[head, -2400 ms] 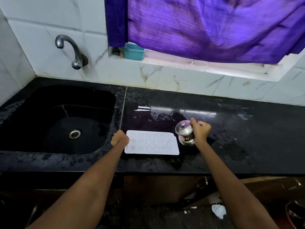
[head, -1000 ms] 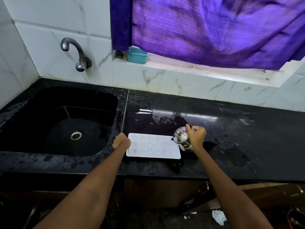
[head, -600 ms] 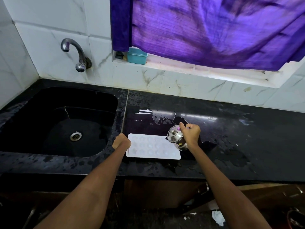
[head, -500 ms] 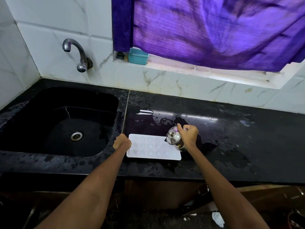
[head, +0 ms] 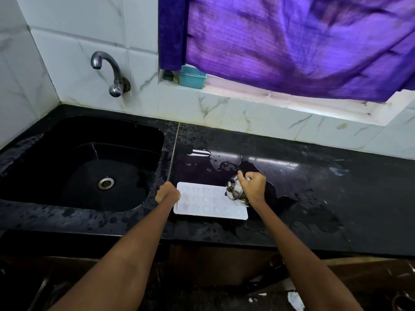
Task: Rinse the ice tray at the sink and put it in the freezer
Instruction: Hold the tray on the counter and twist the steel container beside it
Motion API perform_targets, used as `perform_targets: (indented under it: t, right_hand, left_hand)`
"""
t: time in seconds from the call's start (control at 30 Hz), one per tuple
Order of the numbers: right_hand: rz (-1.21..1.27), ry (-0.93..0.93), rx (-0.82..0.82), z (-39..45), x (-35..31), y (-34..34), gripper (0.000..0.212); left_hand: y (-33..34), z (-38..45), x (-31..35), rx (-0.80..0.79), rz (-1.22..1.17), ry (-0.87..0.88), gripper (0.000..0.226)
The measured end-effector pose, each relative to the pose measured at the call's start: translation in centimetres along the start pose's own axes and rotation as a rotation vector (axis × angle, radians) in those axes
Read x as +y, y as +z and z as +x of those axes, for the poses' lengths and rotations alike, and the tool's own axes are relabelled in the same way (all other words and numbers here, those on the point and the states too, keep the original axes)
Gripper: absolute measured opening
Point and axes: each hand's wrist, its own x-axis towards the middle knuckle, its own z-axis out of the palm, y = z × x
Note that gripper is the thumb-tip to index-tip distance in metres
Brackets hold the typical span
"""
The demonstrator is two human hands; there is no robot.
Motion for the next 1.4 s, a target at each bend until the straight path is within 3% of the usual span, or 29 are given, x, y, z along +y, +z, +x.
perform_targets:
  t: [0.33, 0.6, 1.4]
  right_hand:
    - [0.023, 0.025, 0.029, 0.1, 0.4, -0.2, 0.068]
    - [0.182, 0.124, 0.082, 0.8, 0.7, -0.8, 0.063]
    - [0.026, -0.08, -0.071, 0.2, -2.0, 1.8, 0.069]
  left_hand:
    - [0.0, -0.1, 0.1, 0.003, 0.016, -0.002, 0.044]
    - [-0.1, -0.2, 0.2, -0.003, 0.019, -0.015, 0.043]
    - [-0.2, -0.2, 0.1, -0.001, -0.025, -0.028, 0.043]
